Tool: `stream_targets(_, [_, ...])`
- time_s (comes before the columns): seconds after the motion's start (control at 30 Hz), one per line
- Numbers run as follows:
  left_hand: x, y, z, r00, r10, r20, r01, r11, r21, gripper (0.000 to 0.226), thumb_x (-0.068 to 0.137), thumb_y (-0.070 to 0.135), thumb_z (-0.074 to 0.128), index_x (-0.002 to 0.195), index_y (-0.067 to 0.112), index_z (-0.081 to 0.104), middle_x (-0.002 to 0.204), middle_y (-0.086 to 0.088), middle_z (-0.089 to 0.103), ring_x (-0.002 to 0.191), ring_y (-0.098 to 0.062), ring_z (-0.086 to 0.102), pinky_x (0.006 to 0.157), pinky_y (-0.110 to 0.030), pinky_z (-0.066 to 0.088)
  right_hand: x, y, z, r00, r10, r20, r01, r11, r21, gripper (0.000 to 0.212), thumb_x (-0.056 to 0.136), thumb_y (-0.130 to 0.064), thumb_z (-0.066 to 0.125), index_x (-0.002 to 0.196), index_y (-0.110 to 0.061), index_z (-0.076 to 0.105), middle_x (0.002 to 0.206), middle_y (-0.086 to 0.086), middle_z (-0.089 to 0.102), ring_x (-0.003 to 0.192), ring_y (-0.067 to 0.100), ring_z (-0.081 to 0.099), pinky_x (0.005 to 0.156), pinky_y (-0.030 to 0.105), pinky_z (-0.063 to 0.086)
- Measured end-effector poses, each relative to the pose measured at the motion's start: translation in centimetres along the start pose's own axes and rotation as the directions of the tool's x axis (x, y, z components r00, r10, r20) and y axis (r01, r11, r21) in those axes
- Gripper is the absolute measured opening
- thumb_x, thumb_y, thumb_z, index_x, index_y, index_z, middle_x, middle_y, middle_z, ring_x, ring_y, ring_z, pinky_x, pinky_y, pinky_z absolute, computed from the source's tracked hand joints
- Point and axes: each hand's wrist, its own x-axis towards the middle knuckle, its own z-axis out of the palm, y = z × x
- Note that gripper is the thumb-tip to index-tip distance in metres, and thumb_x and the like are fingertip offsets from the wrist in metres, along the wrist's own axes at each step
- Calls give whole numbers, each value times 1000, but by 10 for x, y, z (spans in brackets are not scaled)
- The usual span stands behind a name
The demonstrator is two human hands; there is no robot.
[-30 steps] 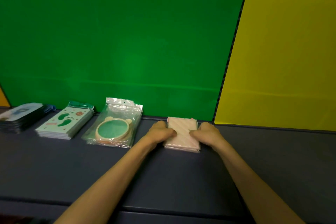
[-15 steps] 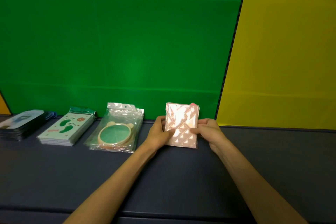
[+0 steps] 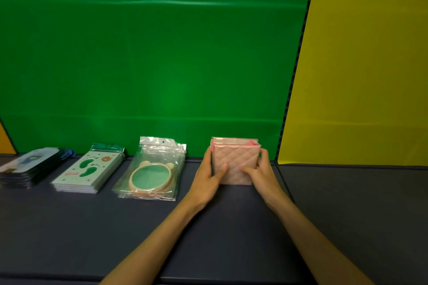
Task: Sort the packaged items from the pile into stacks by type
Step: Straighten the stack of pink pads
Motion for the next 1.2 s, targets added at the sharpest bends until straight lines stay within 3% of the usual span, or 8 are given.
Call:
stream_targets(0.13, [-2,5,10,1000,30,-6,-30,998,-63,92,98,32,57,154,33,-17,152,13,37,127,16,43,100,-4,35,-3,-3,5,999,-43,-3,43,995,93,55,88,10,52,133,-19,37,116,-1,61,103,9,62,72,15,53])
stream_targets(0.23, [3,5,13,999,48,-10,-49,998,-45,80,100,34,53,156,29,-3,151,7,43,130,5,46,108,-14,37,1,-7,7,1000,-5,9,4,992,128,44,89,8,55,125,-17,48,112,1,67,97,10,68,71,16,53])
stream_targets(0.37, [6,4,11,999,40,9,-40,999,-21,76,100,30,55,156,26,4,149,9,43,128,12,43,103,-8,35,5,-7,4,1000,4,16,-5,995,100,41,90,0,59,125,-21,53,119,1,67,99,6,68,75,18,54])
stream_targets(0.47, [3,-2,12,998,45,51,-46,999,15,79,100,21,54,156,16,-1,150,5,42,134,5,42,114,-23,34,1,0,9,998,5,67,-10,997,72,50,90,6,58,133,-18,47,123,1,65,108,8,65,80,16,53])
stream_targets(0.6, [6,-2,8,997,73,34,-77,990,121,80,97,37,52,156,21,2,153,3,40,138,-5,40,118,-38,31,0,2,9,996,-52,69,52,999,-3,53,91,7,59,137,-16,44,126,-2,62,115,6,61,85,15,51])
stream_targets(0.77, [8,1,2,993,94,77,-105,981,163,83,94,45,53,156,29,0,155,7,37,139,-4,38,117,-32,31,4,0,2,994,-46,102,52,997,-53,54,92,4,60,139,-16,41,130,1,59,115,6,58,87,14,50])
stream_targets(1.0, [-2,-2,0,990,58,132,-84,976,200,68,99,18,53,153,16,13,144,11,43,131,-3,44,104,-7,32,1,-2,-2,984,25,179,9,982,-188,66,88,14,50,140,-21,30,133,-2,51,119,8,52,80,8,48])
stream_targets(1.2, [1,3,-2,999,-28,45,19,980,198,46,99,26,55,136,15,31,127,3,56,113,-15,57,92,-30,46,7,-12,-11,982,127,142,-81,954,-288,51,87,-2,59,132,-16,39,126,2,56,114,17,58,95,35,51])
